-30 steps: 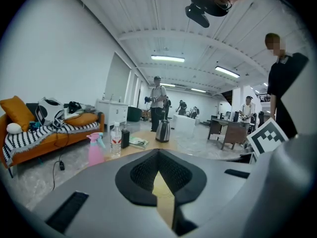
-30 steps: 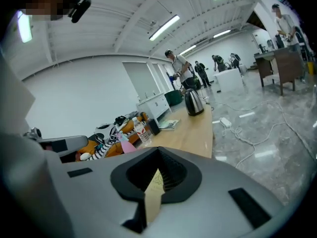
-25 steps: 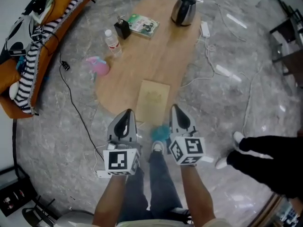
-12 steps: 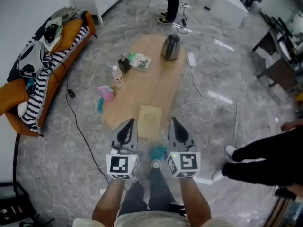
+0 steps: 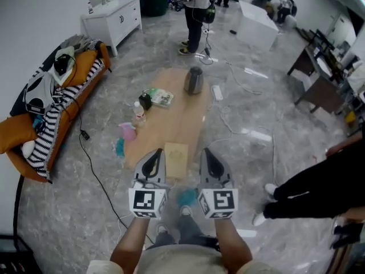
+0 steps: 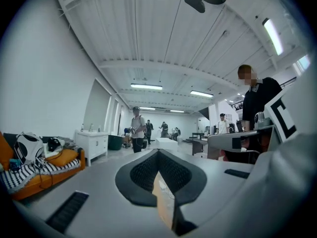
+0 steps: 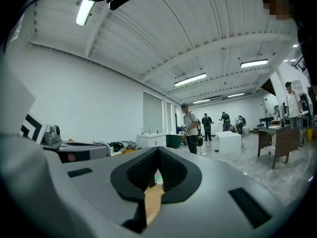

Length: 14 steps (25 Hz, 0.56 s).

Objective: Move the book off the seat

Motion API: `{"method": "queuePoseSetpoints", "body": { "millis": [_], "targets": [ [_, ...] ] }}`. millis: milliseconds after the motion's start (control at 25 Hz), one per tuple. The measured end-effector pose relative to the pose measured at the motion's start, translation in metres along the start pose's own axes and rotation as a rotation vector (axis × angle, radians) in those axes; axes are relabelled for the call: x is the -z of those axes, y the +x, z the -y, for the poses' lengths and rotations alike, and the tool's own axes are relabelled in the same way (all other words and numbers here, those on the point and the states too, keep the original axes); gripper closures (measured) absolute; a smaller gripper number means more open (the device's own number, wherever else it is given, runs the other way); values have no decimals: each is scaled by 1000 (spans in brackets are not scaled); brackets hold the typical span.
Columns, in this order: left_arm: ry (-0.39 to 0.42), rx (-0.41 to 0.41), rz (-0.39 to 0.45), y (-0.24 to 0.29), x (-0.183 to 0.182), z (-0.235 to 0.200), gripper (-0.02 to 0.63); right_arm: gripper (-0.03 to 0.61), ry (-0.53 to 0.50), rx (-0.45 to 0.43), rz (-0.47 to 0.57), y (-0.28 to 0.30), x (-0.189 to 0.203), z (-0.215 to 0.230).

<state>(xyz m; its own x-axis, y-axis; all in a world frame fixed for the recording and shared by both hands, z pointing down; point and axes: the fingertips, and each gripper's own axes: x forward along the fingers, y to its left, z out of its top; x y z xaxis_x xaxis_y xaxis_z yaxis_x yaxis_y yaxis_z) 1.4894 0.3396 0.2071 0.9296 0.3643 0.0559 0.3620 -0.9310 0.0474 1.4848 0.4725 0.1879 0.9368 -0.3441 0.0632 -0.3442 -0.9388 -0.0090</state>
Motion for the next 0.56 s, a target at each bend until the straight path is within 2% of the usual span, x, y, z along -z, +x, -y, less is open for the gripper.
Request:
{"method": "queuePoseSetpoints", "body": {
  "millis": [160,560],
  "targets": [
    [21,24,34,-6,-18,6,607,574,-25,-2,23,-5,-16,-7],
    [25,23,56,-22,-27,-4,607,574,-46,-11,34,-7,-19,-30]
  ]
}}
